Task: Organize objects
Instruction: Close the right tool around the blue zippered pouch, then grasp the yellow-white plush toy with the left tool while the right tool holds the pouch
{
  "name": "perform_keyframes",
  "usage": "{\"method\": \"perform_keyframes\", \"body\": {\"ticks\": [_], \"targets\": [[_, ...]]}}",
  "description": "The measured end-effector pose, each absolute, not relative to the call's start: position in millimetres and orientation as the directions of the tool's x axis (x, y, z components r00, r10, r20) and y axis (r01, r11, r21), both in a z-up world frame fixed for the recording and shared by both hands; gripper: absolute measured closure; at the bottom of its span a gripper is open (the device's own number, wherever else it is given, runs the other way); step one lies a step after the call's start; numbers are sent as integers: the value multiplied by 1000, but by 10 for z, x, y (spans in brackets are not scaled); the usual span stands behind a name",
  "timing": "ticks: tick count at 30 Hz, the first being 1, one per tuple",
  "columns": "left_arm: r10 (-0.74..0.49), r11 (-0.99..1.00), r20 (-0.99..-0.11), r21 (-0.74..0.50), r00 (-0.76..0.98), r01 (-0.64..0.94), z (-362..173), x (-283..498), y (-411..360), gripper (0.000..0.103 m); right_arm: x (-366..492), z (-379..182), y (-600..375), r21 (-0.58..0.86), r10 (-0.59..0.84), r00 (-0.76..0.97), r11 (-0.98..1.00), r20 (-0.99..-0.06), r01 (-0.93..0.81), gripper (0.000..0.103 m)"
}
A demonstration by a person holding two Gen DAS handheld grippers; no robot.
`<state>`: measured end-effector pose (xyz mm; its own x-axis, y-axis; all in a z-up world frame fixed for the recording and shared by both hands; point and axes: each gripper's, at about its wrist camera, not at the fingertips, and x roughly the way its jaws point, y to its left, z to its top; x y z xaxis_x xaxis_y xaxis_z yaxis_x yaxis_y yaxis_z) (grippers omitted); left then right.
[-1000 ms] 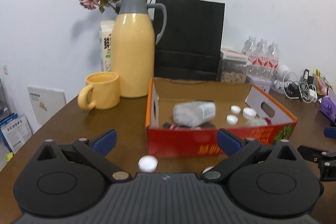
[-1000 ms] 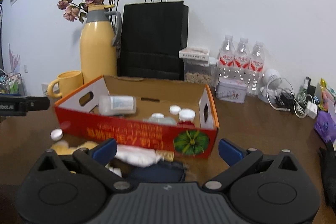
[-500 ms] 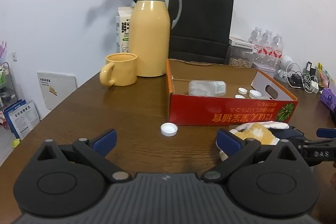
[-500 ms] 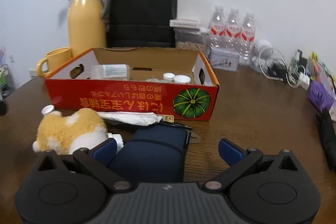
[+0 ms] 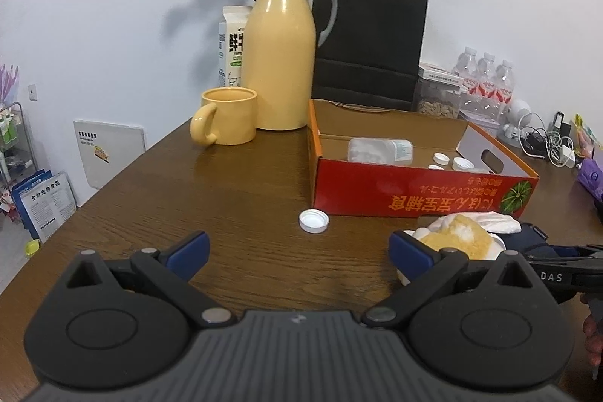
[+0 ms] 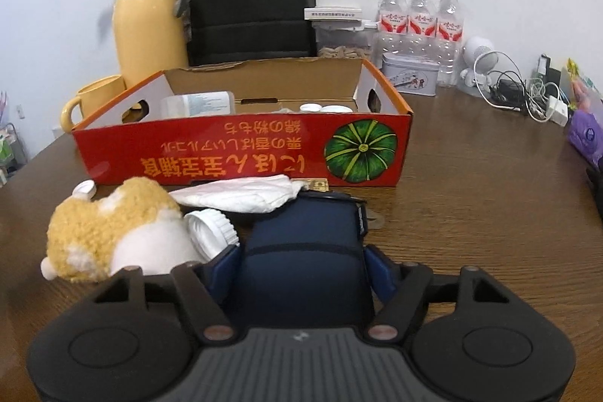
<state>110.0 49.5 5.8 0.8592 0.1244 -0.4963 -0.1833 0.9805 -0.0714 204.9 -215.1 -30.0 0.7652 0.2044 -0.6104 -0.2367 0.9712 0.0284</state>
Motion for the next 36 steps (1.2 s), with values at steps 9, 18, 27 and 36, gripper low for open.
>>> {"method": "perform_keyframes", "body": {"ticks": [9,18,27,36], "targets": [[118,985,-506,-52,854,-167,43,1129,336,0,1945,-300,-2184,13,232,795,962,-561,-272,43],[103,990,-517,-31,849,-139,26,1158,93,0,1742,-201,-2337,42,284,839,953,-464,-300,44],[86,994,-534,-15,841,-112,8,1215,-220,0,1622,-142,-2573,78,320,867,946,-382,-315,44],[79,993,-571,-25,817,-113,12,1316,-588,0,1584,-108,-2744,72,348,876,936,-334,-344,44]]}}
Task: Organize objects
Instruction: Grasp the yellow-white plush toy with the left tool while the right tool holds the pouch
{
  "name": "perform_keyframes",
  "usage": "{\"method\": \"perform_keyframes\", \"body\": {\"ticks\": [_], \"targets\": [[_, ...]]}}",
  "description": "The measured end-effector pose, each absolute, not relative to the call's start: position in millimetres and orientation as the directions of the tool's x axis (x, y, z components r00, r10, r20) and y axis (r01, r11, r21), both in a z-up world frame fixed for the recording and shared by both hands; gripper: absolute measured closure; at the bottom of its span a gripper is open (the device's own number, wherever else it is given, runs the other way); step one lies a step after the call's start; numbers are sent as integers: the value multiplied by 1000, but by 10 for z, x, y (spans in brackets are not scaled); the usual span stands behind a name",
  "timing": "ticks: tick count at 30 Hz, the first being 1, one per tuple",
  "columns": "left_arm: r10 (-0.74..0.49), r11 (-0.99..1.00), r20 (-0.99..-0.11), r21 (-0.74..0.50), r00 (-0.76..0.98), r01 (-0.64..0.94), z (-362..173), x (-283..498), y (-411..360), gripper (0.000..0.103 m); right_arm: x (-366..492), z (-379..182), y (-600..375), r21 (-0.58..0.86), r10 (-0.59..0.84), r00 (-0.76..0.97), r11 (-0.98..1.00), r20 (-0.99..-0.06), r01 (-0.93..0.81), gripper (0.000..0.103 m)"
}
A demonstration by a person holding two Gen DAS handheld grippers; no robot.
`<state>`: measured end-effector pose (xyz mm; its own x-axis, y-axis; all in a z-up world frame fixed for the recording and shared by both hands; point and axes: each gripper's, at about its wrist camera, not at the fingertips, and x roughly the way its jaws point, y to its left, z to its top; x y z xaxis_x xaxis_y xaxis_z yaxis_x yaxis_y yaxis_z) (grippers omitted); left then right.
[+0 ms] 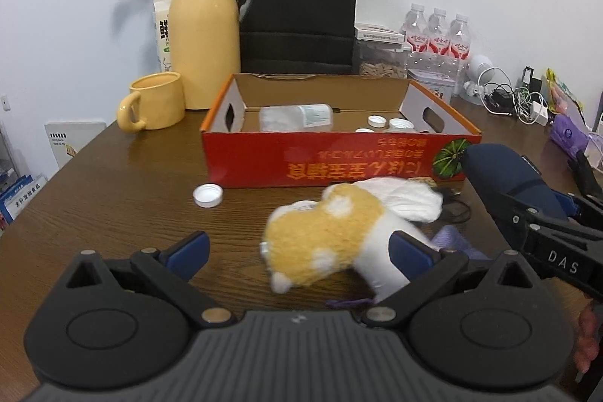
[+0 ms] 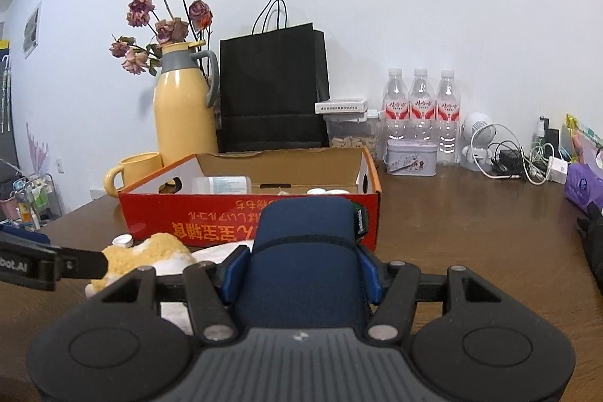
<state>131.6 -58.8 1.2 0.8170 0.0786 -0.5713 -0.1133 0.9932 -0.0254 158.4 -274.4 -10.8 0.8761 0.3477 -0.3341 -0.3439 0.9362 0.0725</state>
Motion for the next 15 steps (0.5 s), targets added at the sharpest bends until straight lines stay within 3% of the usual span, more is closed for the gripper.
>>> {"method": "perform_keyframes", "body": {"ticks": [9,15], "targets": [[111,975,-636,-78,764,-207,-99,1590,-952,0,1732,-73,-2907,32,362,879,928,-310,-371,44],[201,943,-649,-73,734,-324,-216,1731,-1102,0,1759,-107,-2965,60,372,868,925,-328,-374,44]]}}
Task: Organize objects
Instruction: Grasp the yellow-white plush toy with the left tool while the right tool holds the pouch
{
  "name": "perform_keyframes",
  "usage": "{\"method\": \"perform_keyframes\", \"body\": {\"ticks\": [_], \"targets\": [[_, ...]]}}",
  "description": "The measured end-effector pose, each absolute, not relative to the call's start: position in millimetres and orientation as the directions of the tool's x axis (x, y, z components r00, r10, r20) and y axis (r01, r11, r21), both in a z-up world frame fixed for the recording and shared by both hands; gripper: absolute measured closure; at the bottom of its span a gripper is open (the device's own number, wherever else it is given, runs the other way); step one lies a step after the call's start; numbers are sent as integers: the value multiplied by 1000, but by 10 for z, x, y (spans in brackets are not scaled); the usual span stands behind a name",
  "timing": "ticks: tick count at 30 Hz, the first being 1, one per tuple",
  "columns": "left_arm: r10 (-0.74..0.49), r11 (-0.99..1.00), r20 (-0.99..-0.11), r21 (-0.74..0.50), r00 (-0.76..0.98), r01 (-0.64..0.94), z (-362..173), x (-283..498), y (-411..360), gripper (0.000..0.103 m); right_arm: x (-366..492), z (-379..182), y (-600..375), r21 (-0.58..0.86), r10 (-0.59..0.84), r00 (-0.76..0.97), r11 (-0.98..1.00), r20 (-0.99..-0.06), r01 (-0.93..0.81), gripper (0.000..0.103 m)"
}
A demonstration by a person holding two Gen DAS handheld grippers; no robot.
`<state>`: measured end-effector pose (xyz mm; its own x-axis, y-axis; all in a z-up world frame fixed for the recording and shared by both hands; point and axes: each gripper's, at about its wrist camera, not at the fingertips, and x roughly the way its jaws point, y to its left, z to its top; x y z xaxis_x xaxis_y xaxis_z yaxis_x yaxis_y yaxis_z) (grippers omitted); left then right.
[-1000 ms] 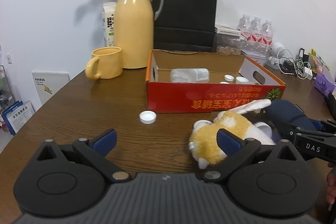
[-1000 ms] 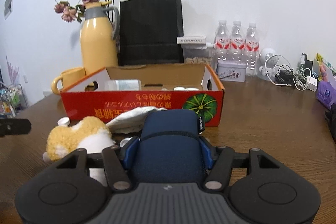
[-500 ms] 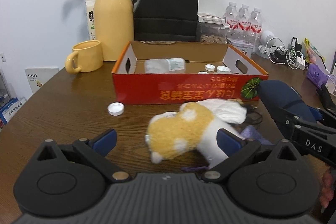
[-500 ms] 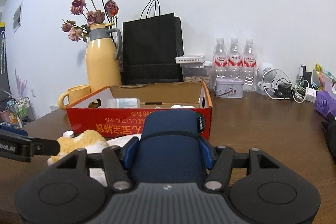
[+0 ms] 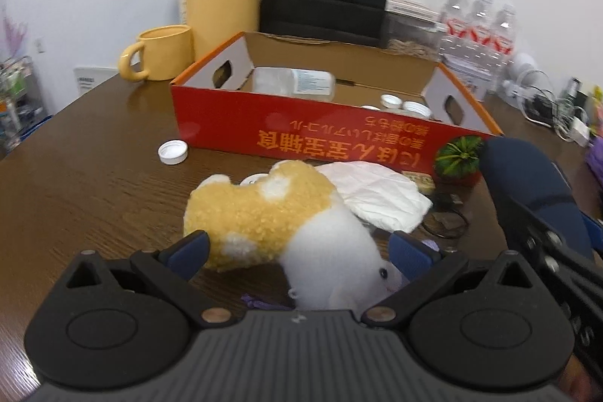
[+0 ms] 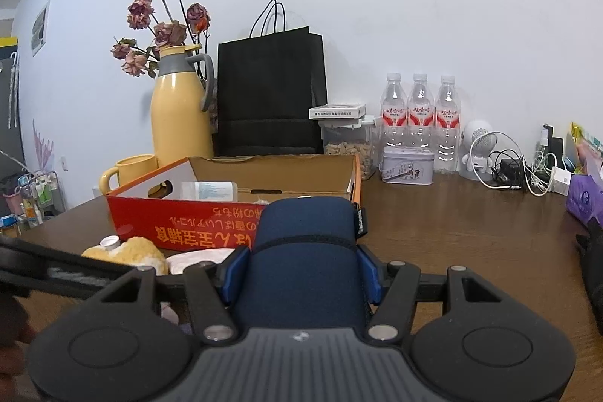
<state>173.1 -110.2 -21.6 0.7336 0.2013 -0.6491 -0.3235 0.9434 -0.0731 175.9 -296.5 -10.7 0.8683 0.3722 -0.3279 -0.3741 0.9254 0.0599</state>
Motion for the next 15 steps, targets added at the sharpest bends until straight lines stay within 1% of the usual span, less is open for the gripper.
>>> {"method": "perform_keyframes", "body": {"ticks": [7,9,10,11,12,13,14,15], "targets": [[237,929,-658,-61,715,-364,-311,1797,-1133,0,1704,-133,-2984,72,378,869,924,-320,-376,44],[229,929,-665,-69,711,-363,-352,1799,-1132,6,1686,-136,-2989,74,378,869,924,-318,-375,44],[220,931,-667,-76,712,-358,-363,1794,-1130,13,1684,-141,-2994,76,378,869,924,-319,-374,44],[205,933,-668,-87,715,-350,-369,1789,-1124,22,1682,-140,-2994,77,378,869,924,-319,-374,44],[198,934,-668,-93,717,-344,-374,1783,-1121,28,1681,-142,-2996,78,378,869,925,-319,-373,44],[188,937,-666,-98,721,-335,-370,1773,-1119,41,1680,-141,-2999,80,378,869,925,-319,-373,44],[180,940,-662,-102,727,-325,-367,1766,-1117,49,1684,-141,-3003,83,378,869,925,-319,-372,44],[178,942,-657,-101,732,-320,-358,1750,-1110,49,1686,-140,-3006,85,378,869,925,-319,-371,44]]}}
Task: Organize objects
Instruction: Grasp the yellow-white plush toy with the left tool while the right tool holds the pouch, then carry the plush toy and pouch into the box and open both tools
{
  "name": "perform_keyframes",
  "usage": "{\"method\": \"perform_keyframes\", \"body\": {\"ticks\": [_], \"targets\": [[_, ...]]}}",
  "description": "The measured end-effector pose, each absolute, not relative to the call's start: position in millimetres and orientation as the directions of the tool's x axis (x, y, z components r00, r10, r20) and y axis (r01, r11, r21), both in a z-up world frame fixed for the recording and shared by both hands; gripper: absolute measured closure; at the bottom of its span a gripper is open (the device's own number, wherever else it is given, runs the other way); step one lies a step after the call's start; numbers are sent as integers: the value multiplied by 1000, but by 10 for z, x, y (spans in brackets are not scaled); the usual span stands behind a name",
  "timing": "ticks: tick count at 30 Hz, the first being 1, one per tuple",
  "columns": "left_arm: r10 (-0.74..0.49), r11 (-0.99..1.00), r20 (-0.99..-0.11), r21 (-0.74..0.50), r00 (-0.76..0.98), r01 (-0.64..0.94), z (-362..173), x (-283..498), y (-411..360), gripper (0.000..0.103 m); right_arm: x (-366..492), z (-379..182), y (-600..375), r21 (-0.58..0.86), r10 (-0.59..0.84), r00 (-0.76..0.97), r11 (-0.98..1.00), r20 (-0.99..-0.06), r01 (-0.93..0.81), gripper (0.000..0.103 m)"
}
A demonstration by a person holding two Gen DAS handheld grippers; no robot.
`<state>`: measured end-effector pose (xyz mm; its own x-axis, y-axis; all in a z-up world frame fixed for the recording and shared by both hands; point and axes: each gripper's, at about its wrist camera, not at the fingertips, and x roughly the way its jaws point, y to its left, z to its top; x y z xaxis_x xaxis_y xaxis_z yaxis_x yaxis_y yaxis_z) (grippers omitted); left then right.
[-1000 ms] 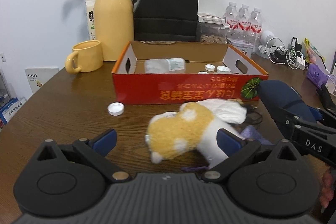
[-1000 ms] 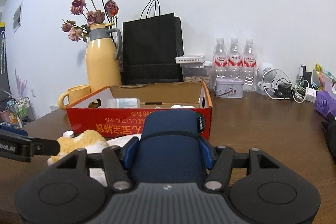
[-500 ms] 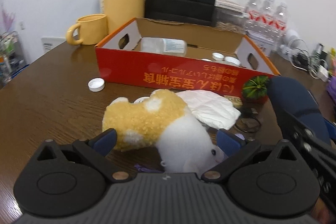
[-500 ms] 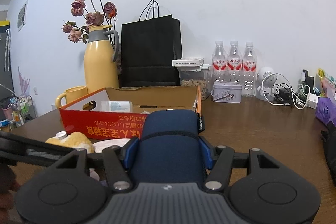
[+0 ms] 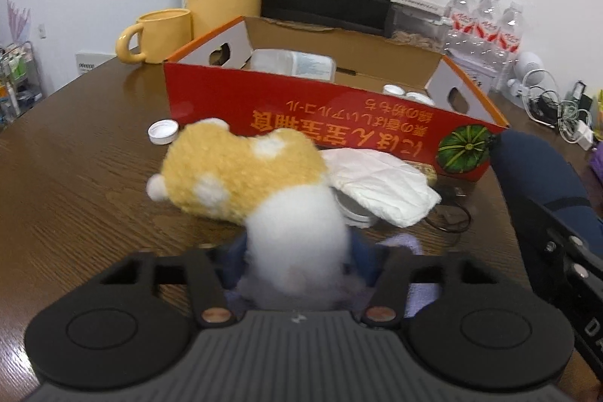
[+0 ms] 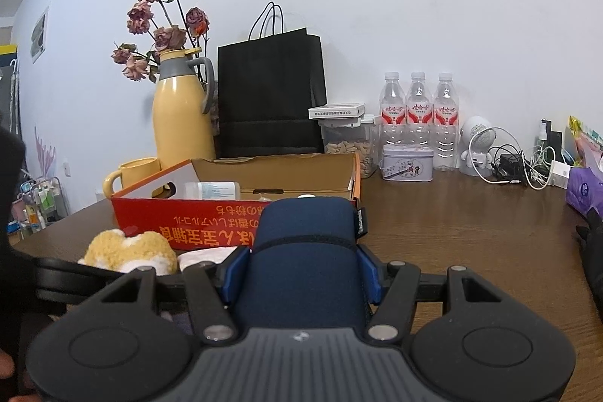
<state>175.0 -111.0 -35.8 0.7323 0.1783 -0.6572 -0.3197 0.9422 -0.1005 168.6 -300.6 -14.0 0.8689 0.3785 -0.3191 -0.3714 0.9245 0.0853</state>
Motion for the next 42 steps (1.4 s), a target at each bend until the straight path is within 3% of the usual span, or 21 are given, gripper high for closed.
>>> {"method": "perform_keyframes", "body": {"ticks": [24,34,42], "targets": [[140,969,-490,-109,860,-220,-51,1308,-746,53,1687,-168,-2968,67,359,881,932,-308,-356,44],[57,990,-419,-93,906,-105,282,1706,-747,53,1824,150,-2649,9,373,898,924,-234,-382,44],[14,990,-421,-124,907,-73,360,2379,-673,54,2435,293,-2354,-14,350,905,931,-242,-364,44]]}}
